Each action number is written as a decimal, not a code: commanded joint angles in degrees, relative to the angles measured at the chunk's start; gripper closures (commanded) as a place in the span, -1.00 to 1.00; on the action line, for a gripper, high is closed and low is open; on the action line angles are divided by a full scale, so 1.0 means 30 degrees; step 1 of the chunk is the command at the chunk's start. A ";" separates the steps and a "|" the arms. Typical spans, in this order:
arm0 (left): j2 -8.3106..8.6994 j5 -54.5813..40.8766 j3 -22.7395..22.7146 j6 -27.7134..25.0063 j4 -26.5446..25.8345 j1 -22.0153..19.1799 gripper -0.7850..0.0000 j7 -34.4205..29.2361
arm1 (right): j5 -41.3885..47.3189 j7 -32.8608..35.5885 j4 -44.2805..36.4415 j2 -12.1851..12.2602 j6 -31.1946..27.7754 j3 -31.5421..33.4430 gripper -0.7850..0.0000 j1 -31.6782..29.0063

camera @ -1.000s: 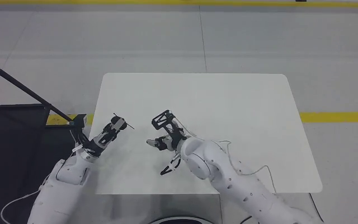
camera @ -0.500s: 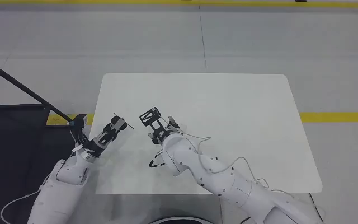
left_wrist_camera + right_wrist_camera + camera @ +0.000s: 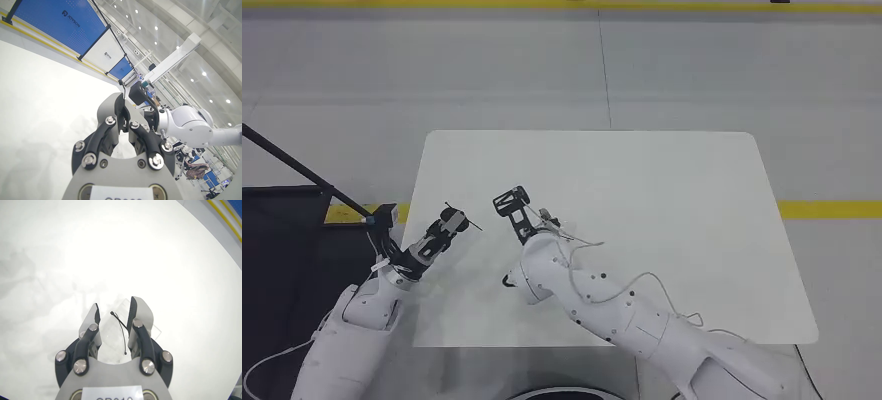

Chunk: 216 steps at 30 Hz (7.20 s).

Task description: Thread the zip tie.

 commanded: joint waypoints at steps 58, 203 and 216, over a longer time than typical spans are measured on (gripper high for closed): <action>0.0000 0.0000 0.0000 0.0000 0.0000 0.0000 1.00 0.0000 | -0.7537 0.2608 0.1125 -0.2983 -0.2053 0.4235 0.71 -0.2430; 0.0000 0.0000 0.0000 0.0000 0.0000 0.0000 1.00 0.0000 | -0.6196 -0.2021 -0.2395 -0.1260 -1.9556 1.1373 0.93 -0.6377; 0.0000 0.0000 0.0000 0.0000 0.0000 0.0000 1.00 0.0000 | -0.6003 -0.1990 -0.2365 -0.1107 -1.9512 1.1204 0.80 -0.6239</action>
